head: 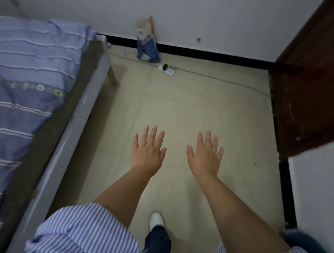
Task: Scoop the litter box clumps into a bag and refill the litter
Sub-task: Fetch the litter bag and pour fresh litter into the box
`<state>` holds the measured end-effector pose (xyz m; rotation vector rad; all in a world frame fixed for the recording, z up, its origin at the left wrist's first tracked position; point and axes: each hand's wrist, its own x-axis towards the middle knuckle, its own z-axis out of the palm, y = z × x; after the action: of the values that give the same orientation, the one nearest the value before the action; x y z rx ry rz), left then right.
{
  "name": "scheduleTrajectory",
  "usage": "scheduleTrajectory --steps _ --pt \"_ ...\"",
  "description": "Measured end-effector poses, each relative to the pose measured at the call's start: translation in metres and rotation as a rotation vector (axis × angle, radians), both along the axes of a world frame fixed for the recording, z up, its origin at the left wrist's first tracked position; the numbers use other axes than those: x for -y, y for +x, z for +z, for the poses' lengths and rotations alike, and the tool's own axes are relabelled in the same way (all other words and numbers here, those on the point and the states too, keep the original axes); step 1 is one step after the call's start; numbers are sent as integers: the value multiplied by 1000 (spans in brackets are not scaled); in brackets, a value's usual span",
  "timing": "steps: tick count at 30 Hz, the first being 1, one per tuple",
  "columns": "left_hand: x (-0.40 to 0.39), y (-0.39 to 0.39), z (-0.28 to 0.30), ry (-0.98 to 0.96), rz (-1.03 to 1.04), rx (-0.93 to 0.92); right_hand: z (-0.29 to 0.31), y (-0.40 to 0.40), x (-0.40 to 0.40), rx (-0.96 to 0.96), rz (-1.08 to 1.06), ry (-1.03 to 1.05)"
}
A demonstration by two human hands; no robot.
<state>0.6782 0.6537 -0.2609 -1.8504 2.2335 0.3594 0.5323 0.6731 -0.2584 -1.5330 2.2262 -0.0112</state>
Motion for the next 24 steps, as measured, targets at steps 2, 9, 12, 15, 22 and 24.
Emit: scheduleTrajectory --steps 2,9,12,15,22,24 --pt "33 13 -2 33 108 -11 3 8 42 17 4 -7" --pt "172 24 -2 37 241 4 2 -2 183 -65 259 -14" --pt "258 10 -2 -1 265 8 -4 -14 270 -65 330 -28" --pt "341 -3 7 6 319 -8 0 -26 361 -84 416 -45" --pt "498 -7 16 56 376 -28 2 -20 544 -107 503 32" --pt "541 4 9 100 400 -23 -3 -4 591 -93 521 57"
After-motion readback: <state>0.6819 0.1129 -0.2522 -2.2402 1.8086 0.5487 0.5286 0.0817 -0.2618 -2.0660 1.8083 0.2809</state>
